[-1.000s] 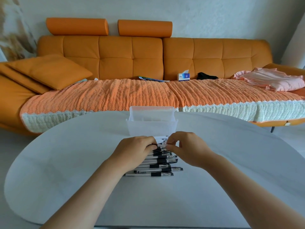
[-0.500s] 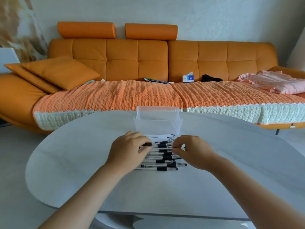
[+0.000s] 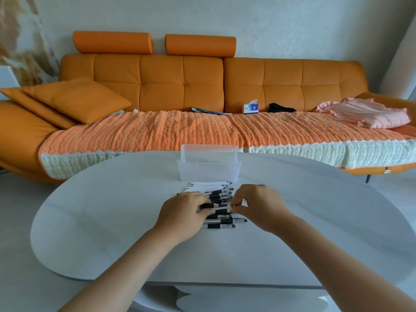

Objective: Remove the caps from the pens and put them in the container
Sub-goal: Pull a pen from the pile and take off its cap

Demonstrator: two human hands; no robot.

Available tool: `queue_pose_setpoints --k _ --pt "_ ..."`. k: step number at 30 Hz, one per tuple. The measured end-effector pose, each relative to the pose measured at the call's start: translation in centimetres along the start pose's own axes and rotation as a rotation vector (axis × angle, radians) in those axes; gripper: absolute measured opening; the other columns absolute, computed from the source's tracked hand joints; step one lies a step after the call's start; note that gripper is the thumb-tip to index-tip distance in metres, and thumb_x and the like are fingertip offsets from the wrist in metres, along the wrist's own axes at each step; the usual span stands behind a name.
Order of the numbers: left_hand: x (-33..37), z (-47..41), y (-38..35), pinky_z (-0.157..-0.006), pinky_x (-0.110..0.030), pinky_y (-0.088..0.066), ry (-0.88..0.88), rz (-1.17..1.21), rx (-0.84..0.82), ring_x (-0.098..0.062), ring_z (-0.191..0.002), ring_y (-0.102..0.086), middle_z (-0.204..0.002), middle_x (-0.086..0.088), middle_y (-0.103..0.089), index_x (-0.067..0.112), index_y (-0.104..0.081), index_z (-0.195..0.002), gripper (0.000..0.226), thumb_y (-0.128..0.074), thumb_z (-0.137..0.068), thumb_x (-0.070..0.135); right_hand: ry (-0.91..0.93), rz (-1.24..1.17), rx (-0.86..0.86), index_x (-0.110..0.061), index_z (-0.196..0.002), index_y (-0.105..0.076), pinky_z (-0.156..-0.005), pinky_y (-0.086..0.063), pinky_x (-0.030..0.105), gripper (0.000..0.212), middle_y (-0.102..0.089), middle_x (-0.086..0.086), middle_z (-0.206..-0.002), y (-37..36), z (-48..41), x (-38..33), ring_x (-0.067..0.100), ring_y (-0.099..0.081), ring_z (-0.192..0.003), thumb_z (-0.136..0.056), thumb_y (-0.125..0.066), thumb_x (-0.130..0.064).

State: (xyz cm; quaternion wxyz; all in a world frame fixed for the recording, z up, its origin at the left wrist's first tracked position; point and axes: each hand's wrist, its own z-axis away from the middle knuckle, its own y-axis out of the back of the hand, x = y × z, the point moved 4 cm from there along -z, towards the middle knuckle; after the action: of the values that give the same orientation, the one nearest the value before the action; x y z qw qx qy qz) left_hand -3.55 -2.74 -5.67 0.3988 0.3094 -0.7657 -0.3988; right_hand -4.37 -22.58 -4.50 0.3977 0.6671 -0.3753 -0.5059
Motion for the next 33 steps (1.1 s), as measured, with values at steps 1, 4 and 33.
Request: queue_pose_setpoints --k 1,4,33 --pt "-0.1 0.0 0.0 -0.074 -0.023 -0.040 0.008 0.001 -0.016 -0.005 -0.098 -0.056 -0.101 0.018 -0.065 0.033 -0.068 -0.104 0.020 -0.057 -0.093 0.045 0.008 0.005 0.009 -0.038 -0.082 -0.067 -0.062 -0.039 0.020 0.010 -0.062 -0.026 -0.085 0.2 0.1 0.1 -0.007 -0.051 -0.071 -0.083 -0.076 -0.041" --pt "-0.5 0.3 0.4 -0.075 -0.025 -0.044 -0.003 -0.010 -0.048 -0.004 -0.097 -0.053 -0.097 0.018 -0.063 0.034 -0.067 -0.102 0.020 -0.056 -0.092 0.047 -0.033 0.002 0.001 -0.036 -0.092 -0.072 -0.070 -0.046 0.023 0.010 -0.065 -0.023 -0.094 0.8 0.4 1.0 -0.001 -0.056 -0.082 -0.085 -0.072 -0.044" --pt "-1.8 -1.3 -1.6 -0.081 -0.025 -0.042 -0.095 0.003 -0.227 0.001 -0.103 -0.046 -0.108 0.023 -0.051 0.042 -0.059 -0.118 0.038 -0.063 -0.082 0.054 -0.056 0.052 -0.008 -0.037 -0.111 -0.066 -0.066 -0.042 0.025 0.017 -0.064 -0.017 -0.106 0.2 -4.1 2.7 0.007 -0.057 -0.087 -0.096 -0.058 -0.037"
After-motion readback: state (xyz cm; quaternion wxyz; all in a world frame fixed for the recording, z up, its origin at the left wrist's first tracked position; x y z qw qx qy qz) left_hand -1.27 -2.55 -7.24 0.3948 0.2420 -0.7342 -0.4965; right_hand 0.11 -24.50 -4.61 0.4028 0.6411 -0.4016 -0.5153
